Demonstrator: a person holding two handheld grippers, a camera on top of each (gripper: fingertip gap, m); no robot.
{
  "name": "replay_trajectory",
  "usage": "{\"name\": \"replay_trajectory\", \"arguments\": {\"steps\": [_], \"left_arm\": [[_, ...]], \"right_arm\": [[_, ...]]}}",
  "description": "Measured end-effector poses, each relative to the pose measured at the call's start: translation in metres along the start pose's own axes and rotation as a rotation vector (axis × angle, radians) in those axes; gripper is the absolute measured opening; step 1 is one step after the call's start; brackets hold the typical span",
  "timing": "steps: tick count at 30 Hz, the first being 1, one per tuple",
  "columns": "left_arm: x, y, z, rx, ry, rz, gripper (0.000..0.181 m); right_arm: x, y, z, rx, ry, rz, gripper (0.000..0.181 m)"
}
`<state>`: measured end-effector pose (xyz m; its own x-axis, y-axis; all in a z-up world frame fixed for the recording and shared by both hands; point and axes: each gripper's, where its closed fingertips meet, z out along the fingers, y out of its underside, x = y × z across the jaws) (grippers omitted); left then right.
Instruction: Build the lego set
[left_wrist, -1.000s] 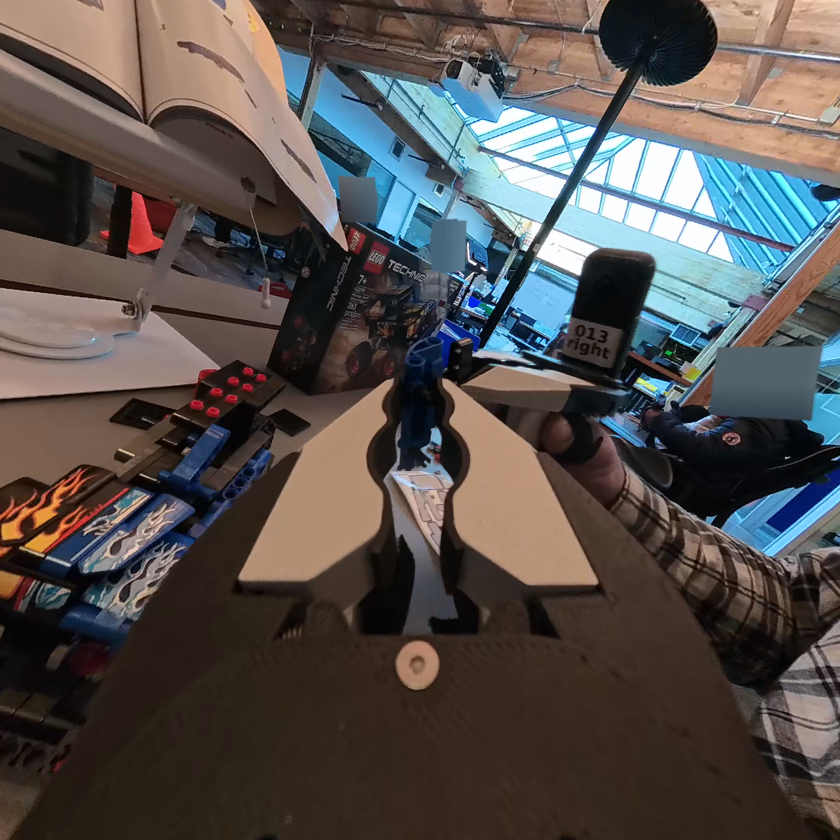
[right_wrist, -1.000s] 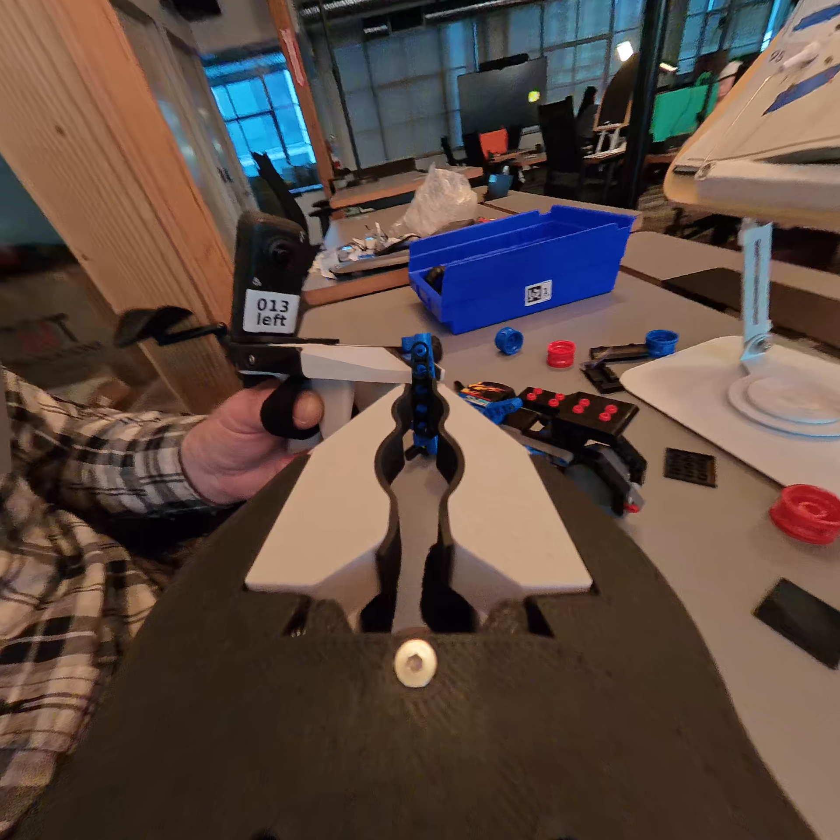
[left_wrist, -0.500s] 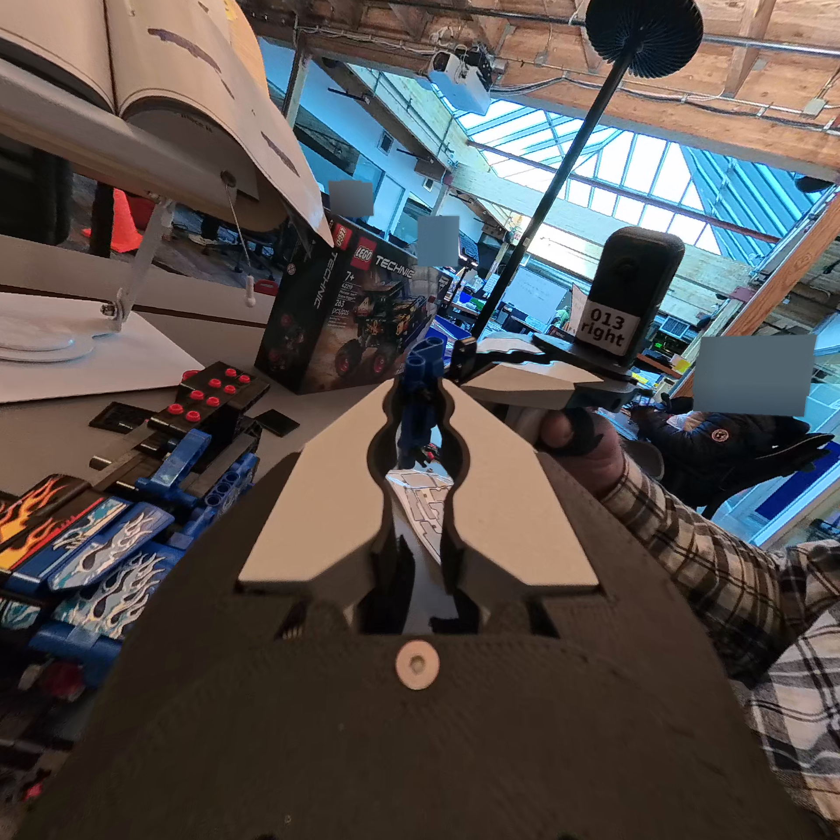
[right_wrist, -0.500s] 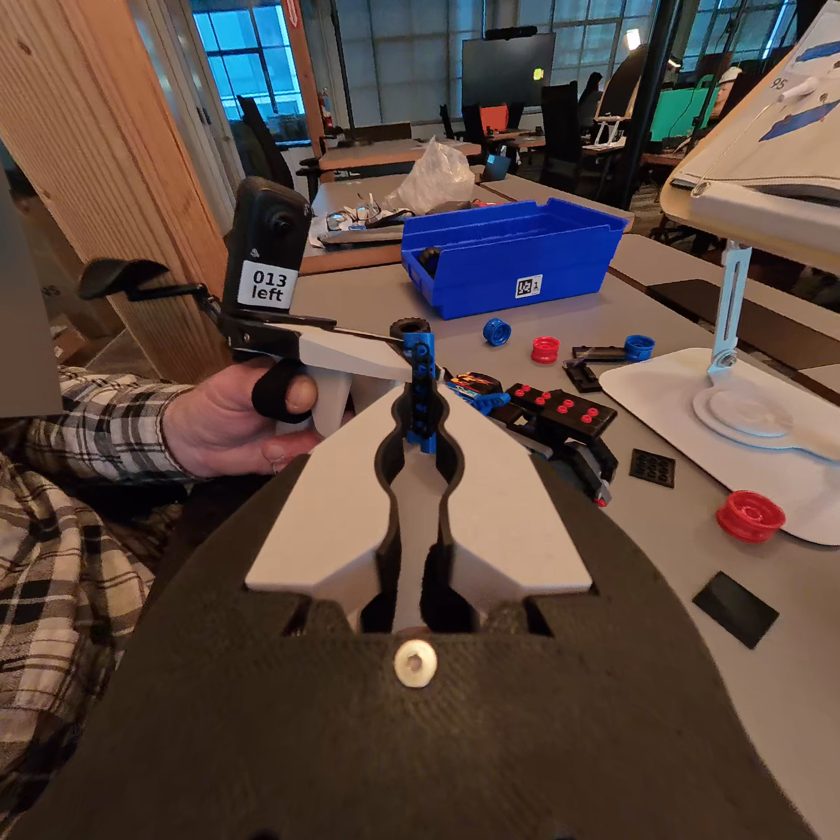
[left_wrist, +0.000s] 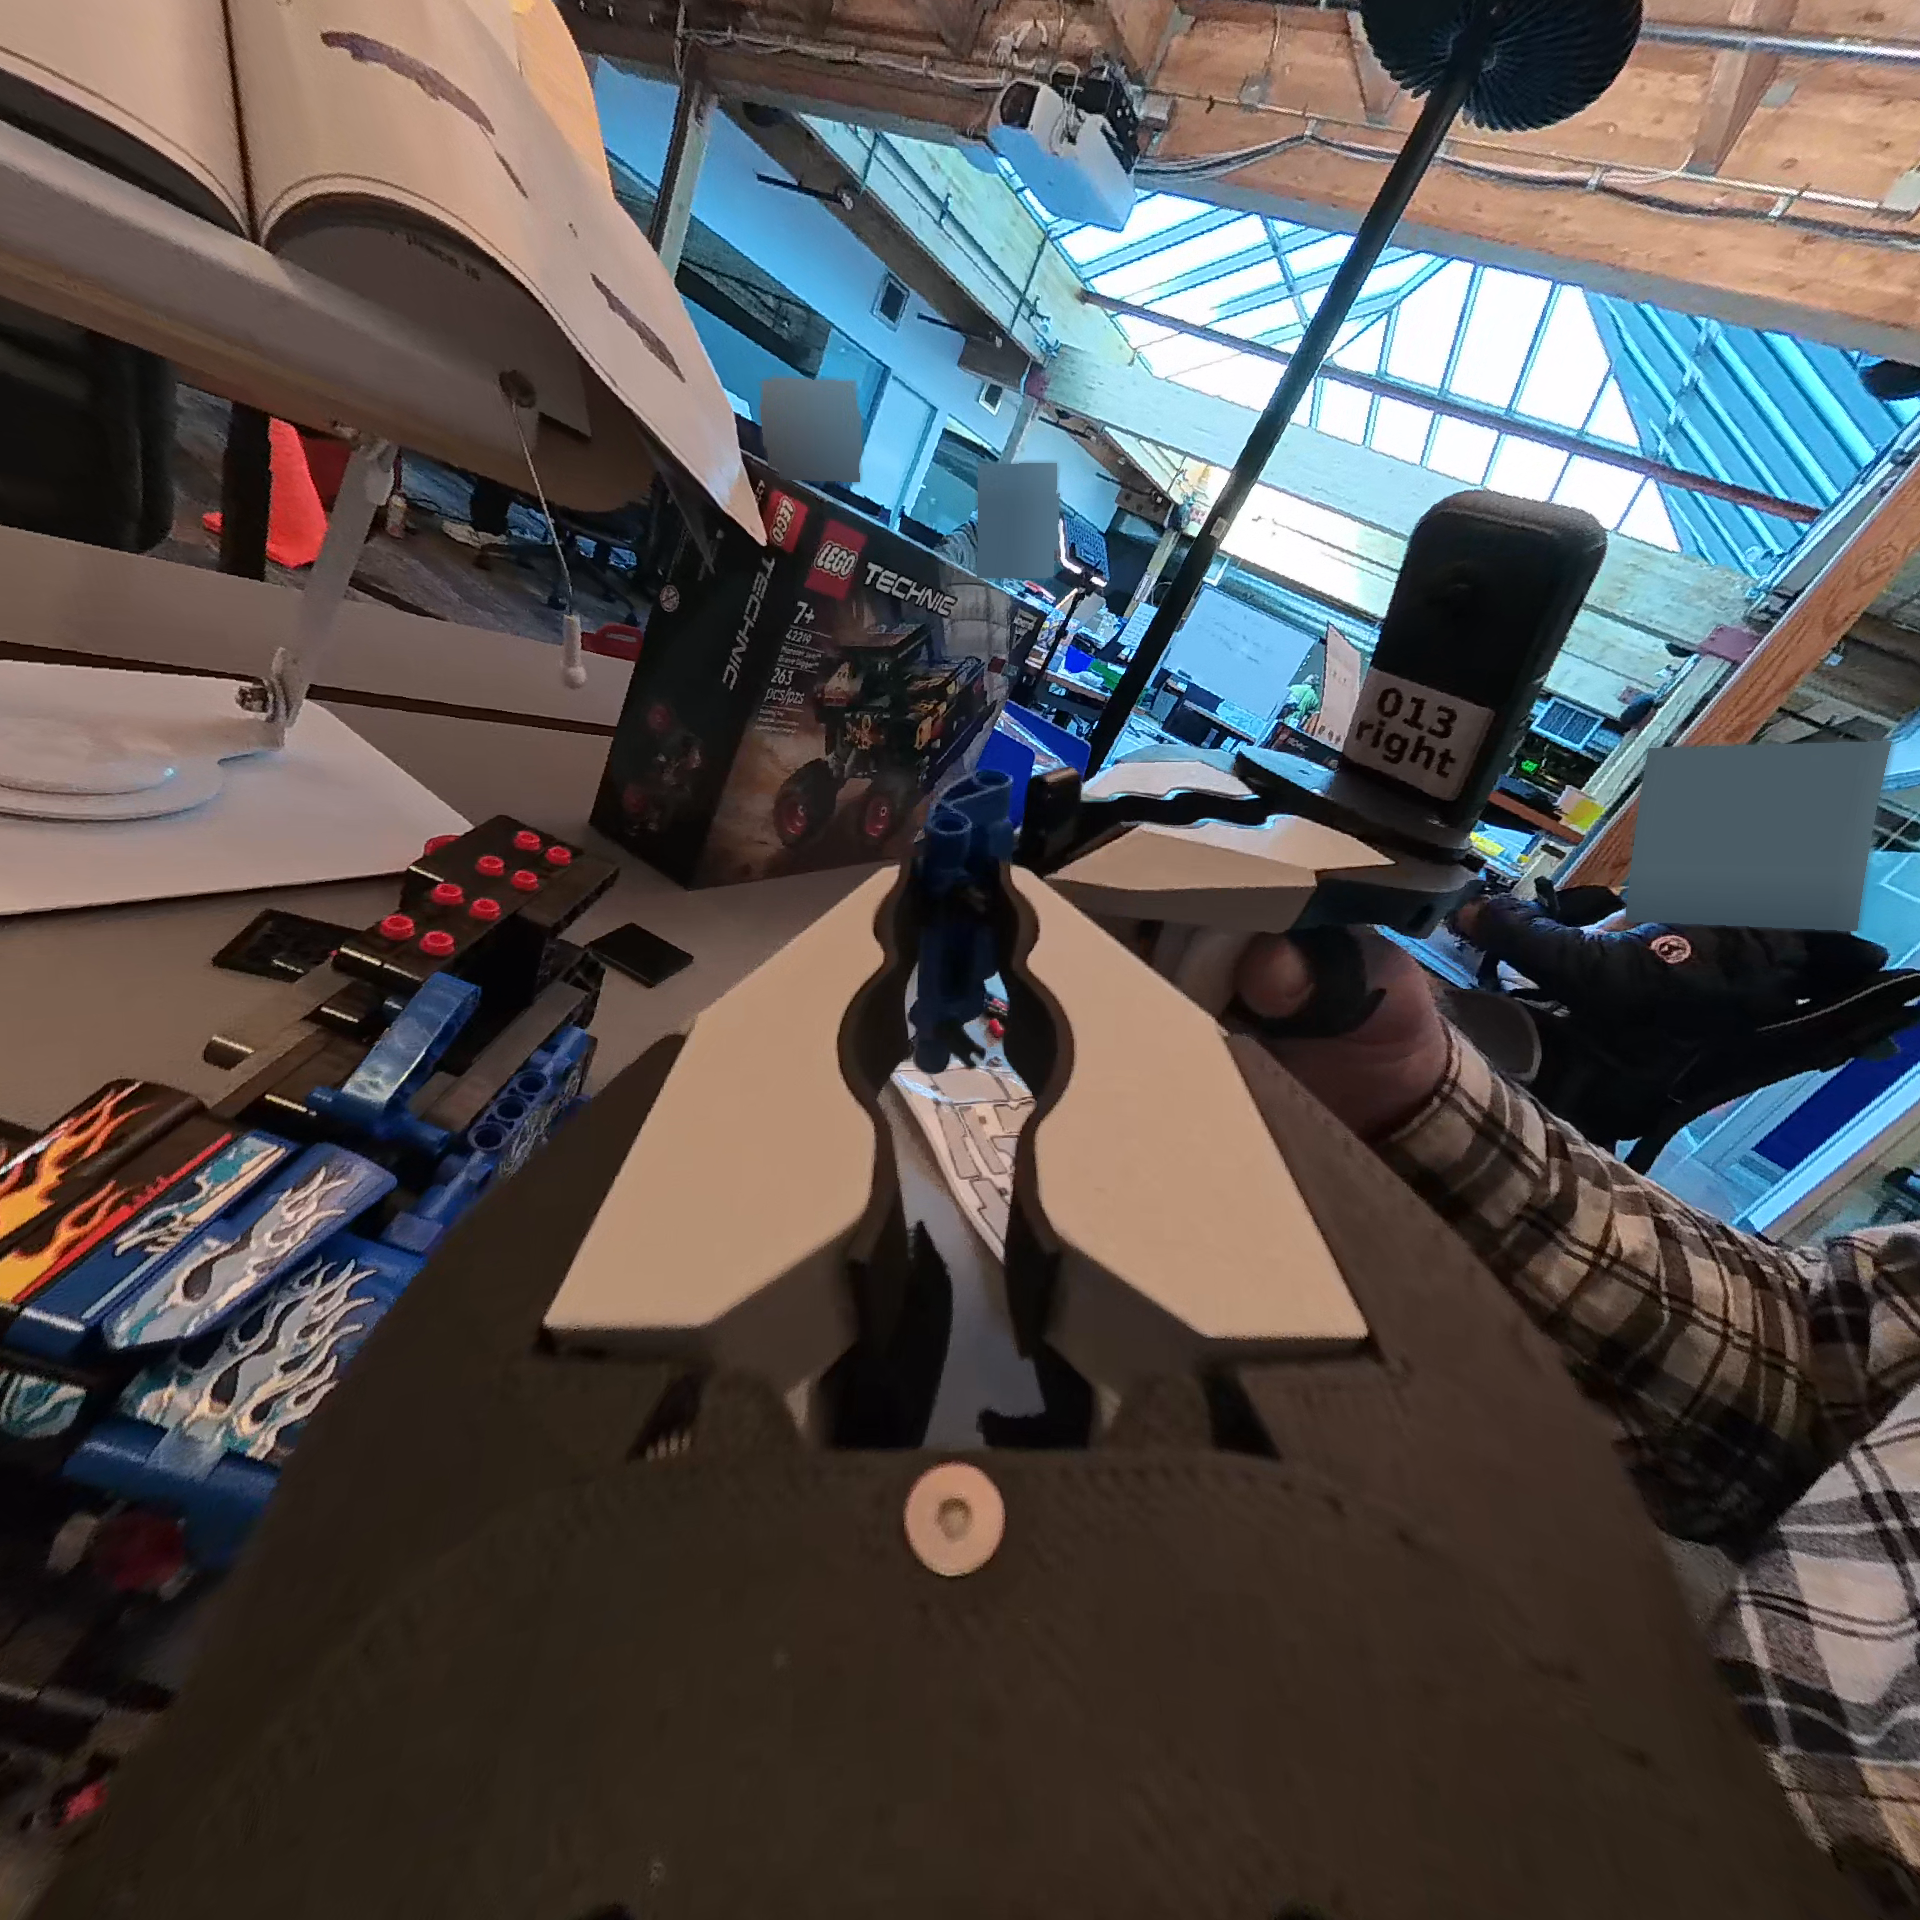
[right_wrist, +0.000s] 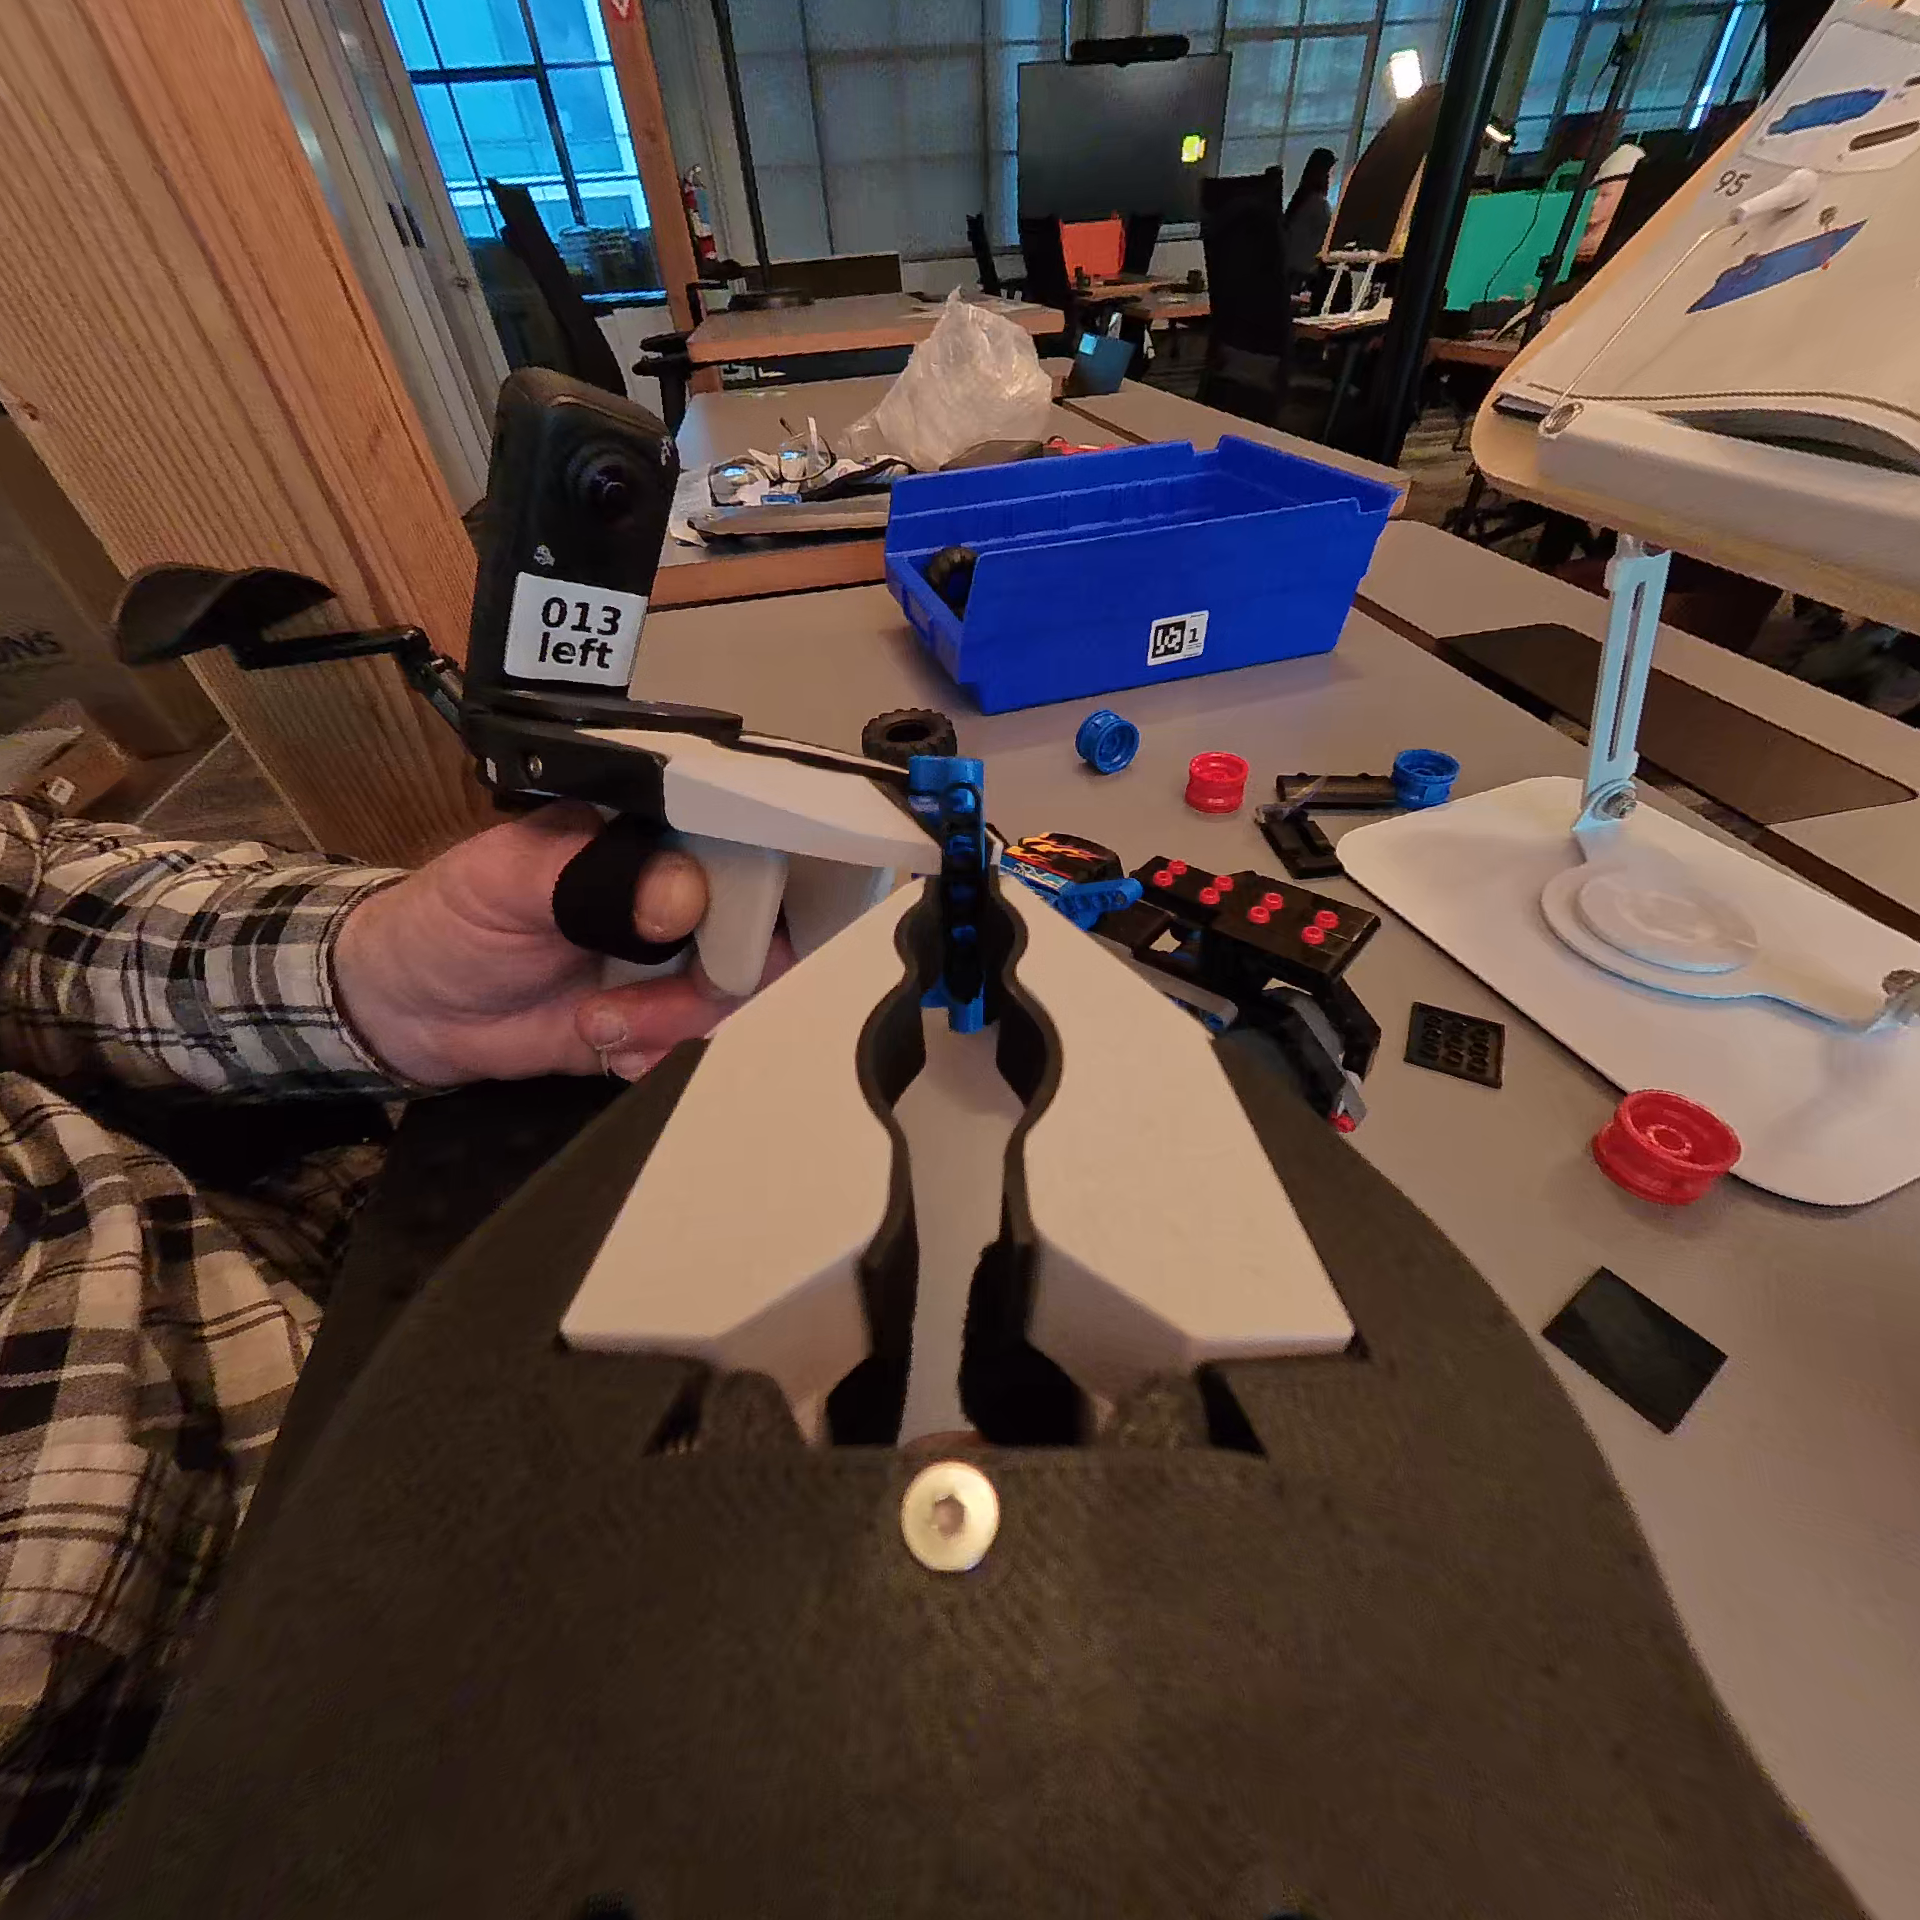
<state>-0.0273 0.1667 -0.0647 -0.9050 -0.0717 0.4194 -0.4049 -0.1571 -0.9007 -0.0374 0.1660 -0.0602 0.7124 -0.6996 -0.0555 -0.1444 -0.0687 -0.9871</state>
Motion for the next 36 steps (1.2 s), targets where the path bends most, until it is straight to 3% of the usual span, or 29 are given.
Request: {"name": "replay_trajectory", "arguments": {"steps": [14,36], "left_arm": [[-0.0008,-0.0013,0.0009,0.017,-0.01,-0.001,0.012],[0.003,-0.0037,-0.0023,0.027,0.023,0.054,0.013]], "right_arm": [[-0.0013,0.003,0.0,-0.02,-0.004,-0.009,0.006],[-0.0004,0.0,0.0014,-0.087,0.163,-0.186,0.005]]}}
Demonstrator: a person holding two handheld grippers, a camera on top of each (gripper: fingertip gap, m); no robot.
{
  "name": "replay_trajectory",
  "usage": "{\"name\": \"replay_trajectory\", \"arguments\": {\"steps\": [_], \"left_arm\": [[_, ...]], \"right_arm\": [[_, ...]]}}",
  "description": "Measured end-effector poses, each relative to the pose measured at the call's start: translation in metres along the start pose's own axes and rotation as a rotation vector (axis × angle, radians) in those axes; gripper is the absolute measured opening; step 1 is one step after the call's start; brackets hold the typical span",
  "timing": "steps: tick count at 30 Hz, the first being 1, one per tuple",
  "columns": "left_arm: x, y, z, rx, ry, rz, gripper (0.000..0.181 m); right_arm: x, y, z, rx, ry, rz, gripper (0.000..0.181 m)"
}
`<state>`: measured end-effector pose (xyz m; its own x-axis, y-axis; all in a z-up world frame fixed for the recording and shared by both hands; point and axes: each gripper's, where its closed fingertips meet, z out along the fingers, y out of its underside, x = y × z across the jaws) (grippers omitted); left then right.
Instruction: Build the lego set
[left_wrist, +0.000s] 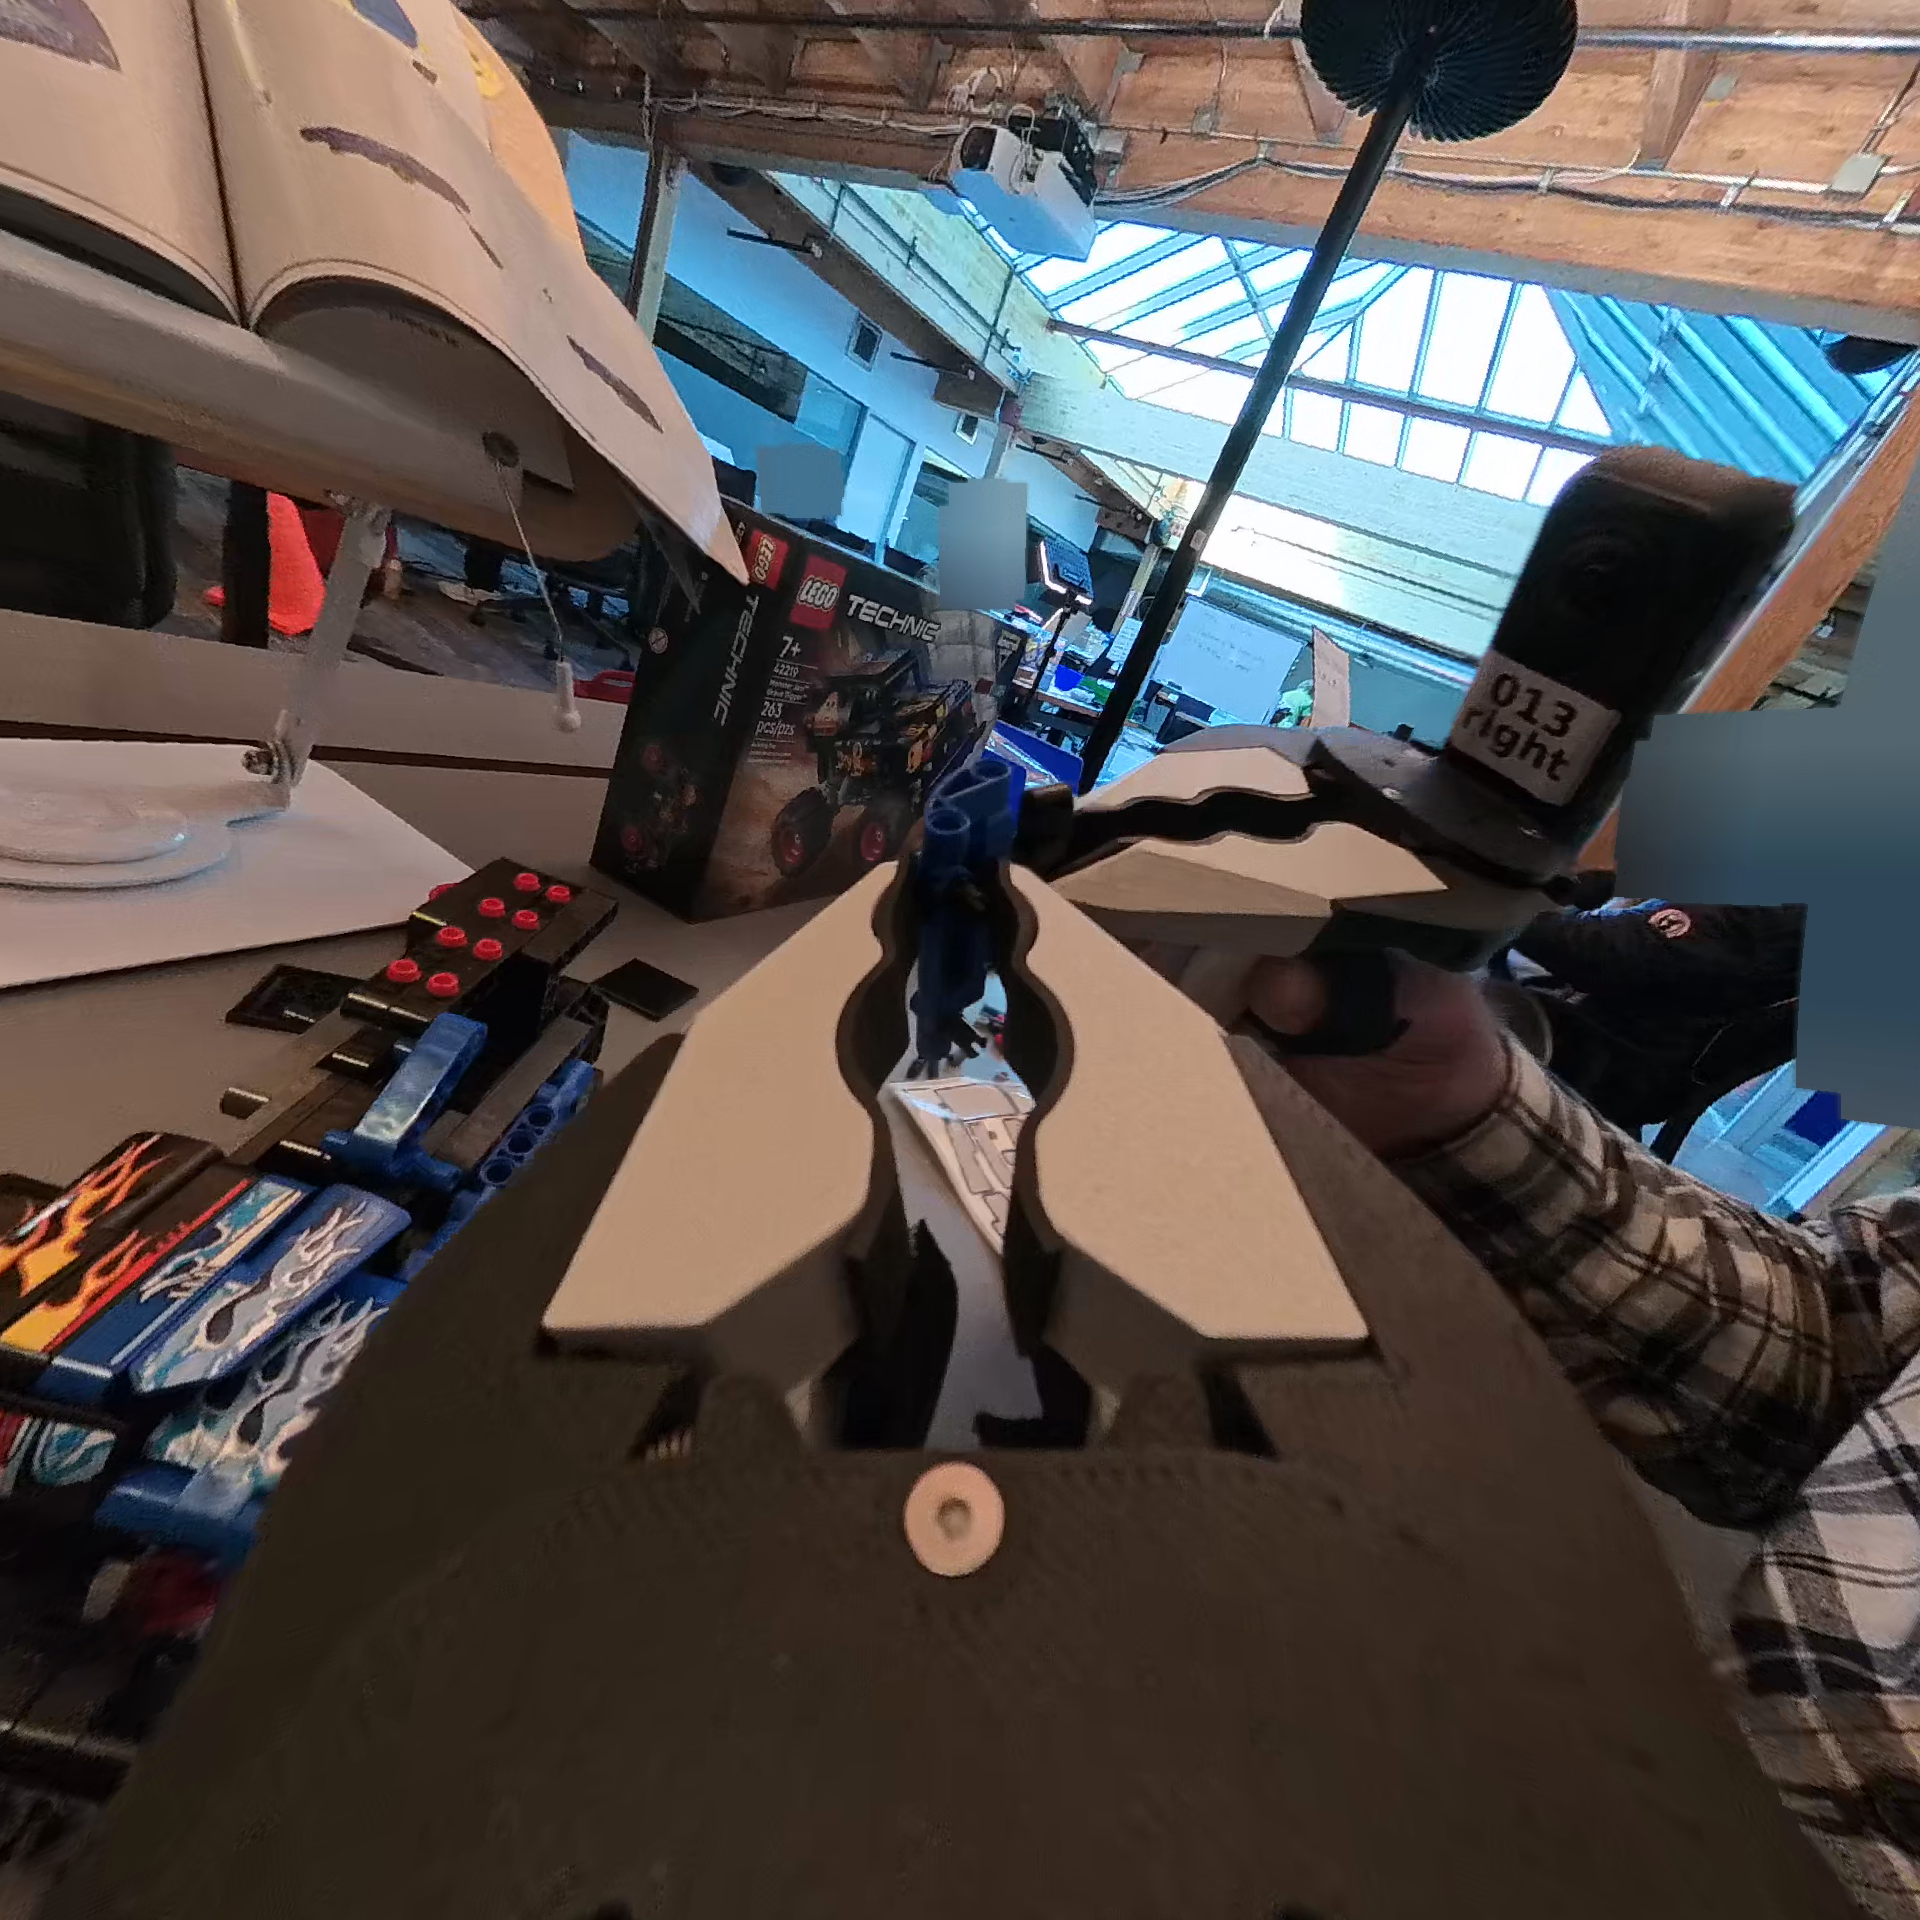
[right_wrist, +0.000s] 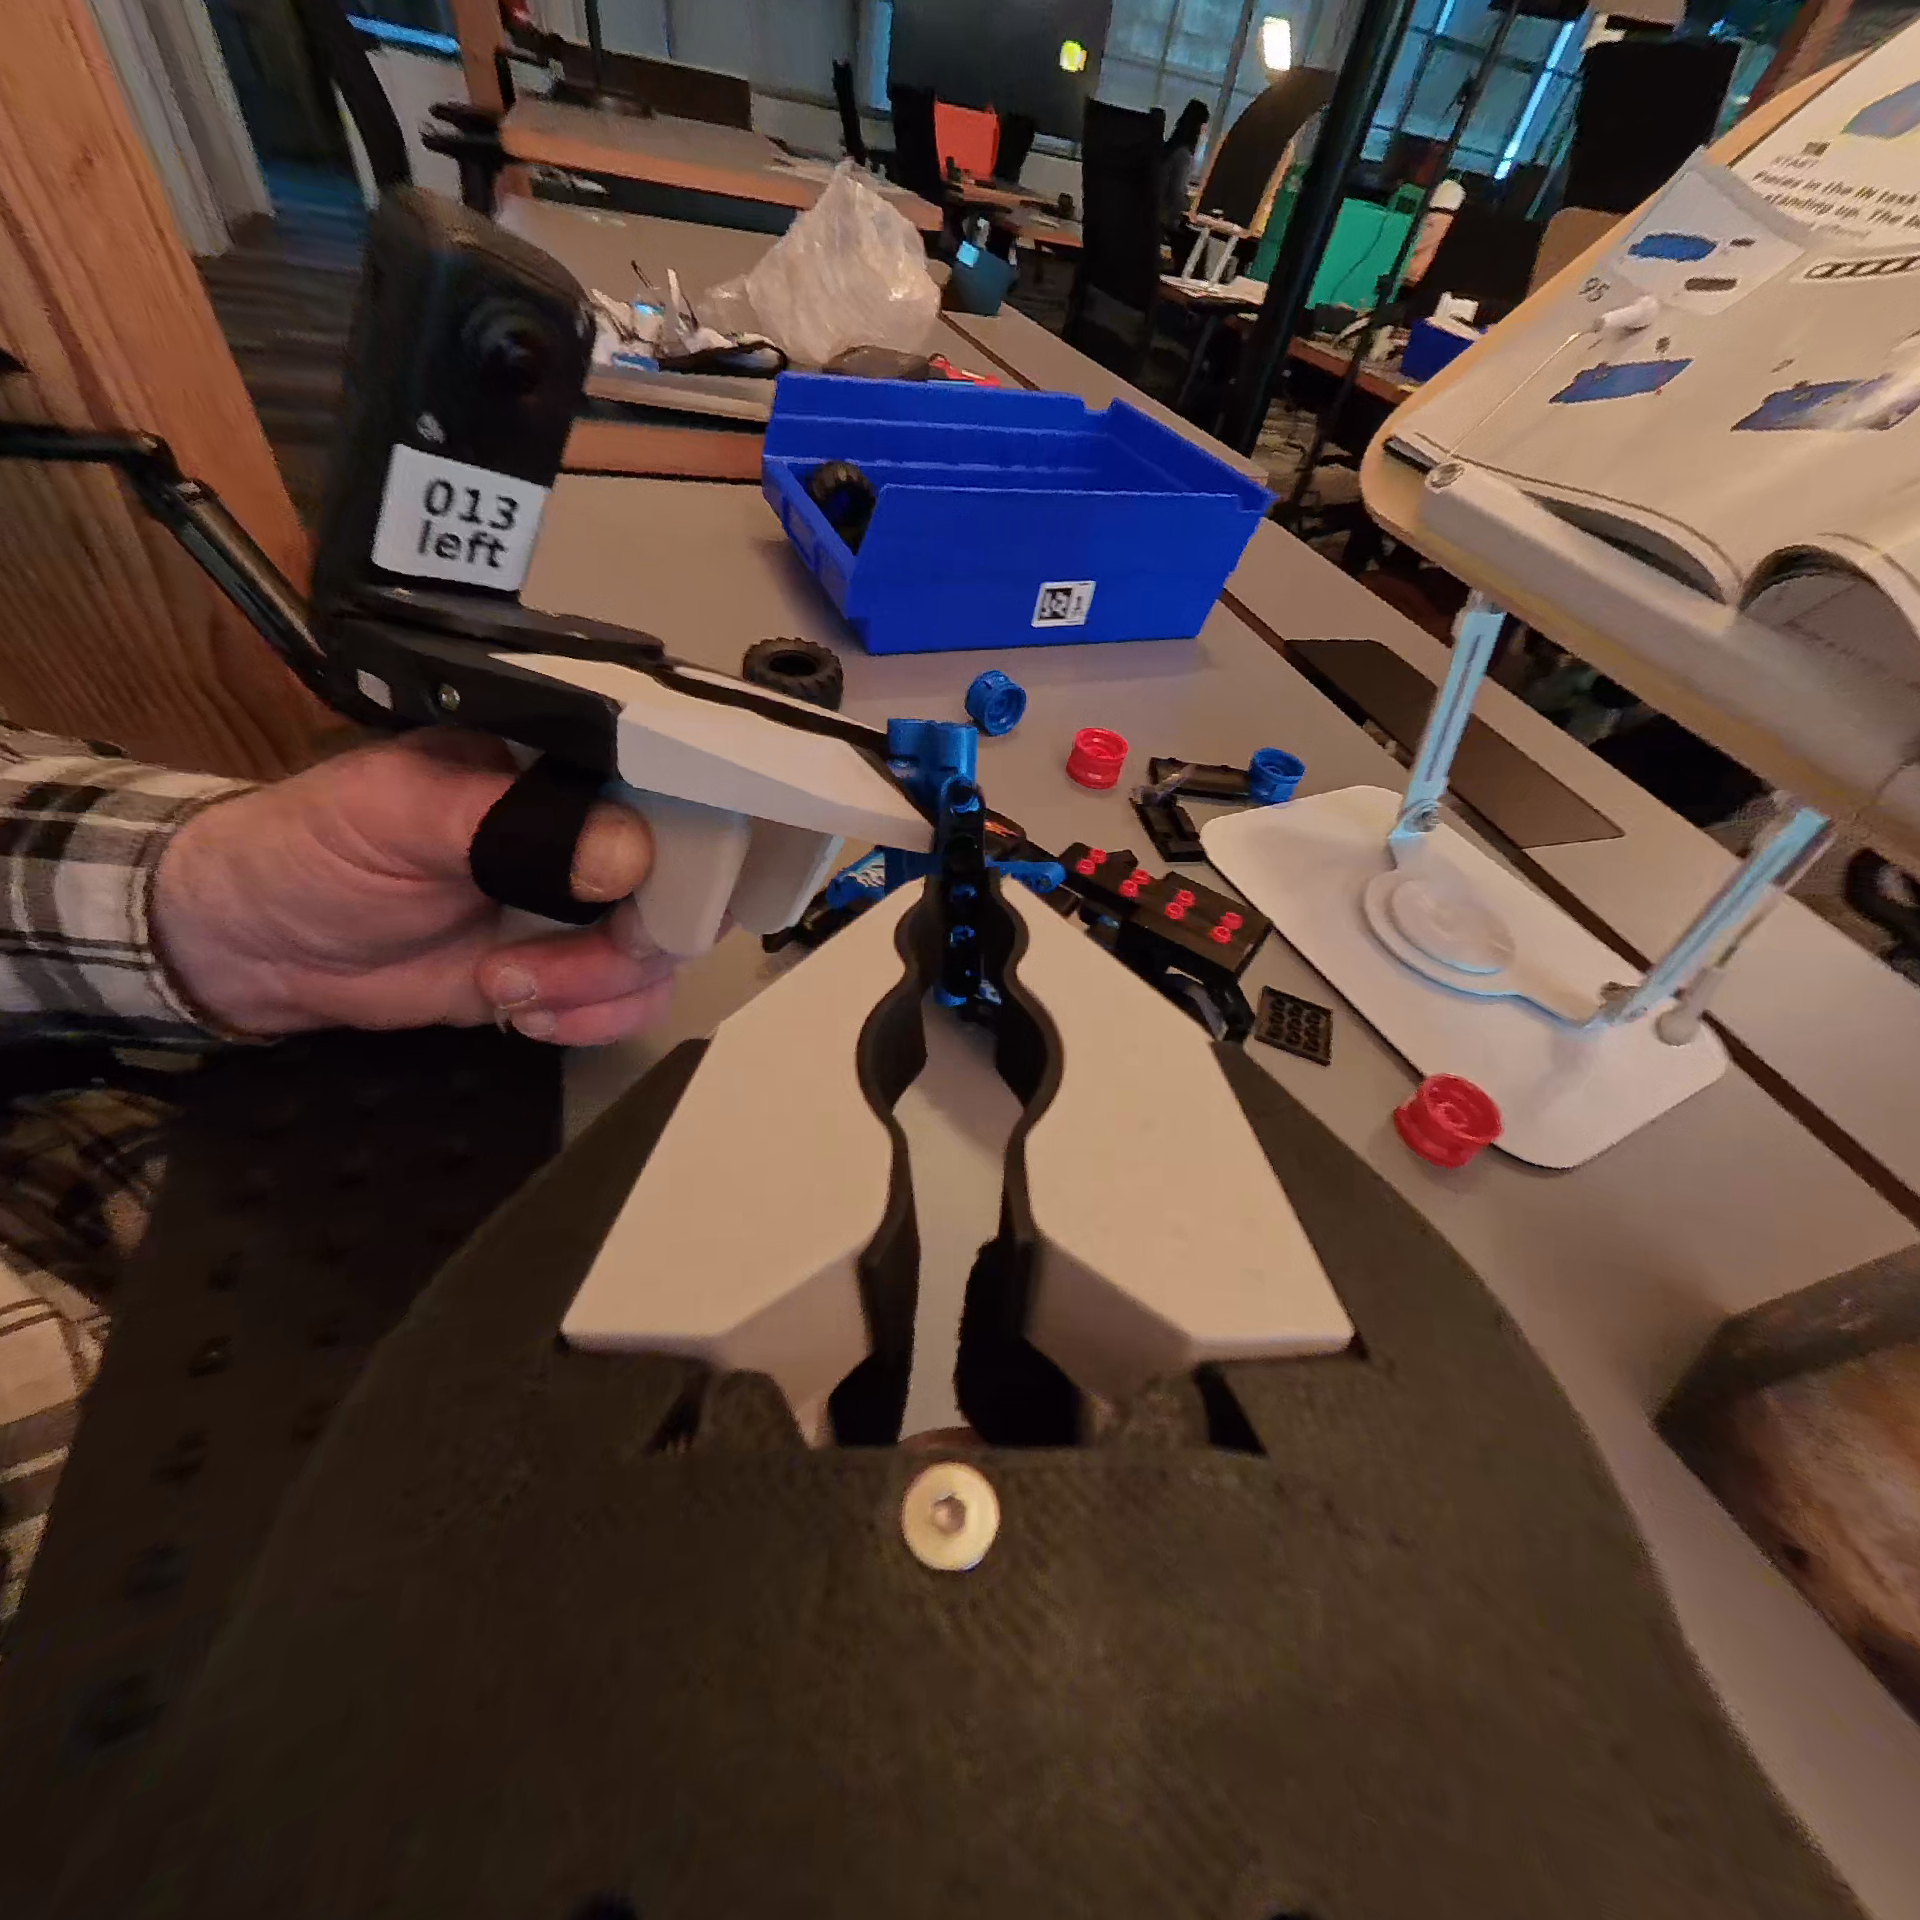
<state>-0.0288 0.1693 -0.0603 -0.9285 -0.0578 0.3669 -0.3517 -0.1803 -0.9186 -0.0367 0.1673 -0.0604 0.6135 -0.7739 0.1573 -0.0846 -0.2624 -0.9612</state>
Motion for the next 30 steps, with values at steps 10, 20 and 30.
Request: {"name": "replay_trajectory", "arguments": {"steps": [10,20,30], "left_arm": [[-0.001,0.009,0.0,-0.081,-0.005,0.066,0.013],[-0.001,0.02,-0.002,-0.165,0.033,0.065,0.013],[-0.006,0.012,-0.001,-0.121,0.047,-0.025,0.013]], "right_arm": [[-0.002,0.008,0.001,-0.006,-0.103,0.108,0.005],[-0.009,0.021,0.002,-0.026,-0.25,0.16,0.005],[-0.005,0.015,0.007,0.036,-0.245,0.205,0.006]]}}
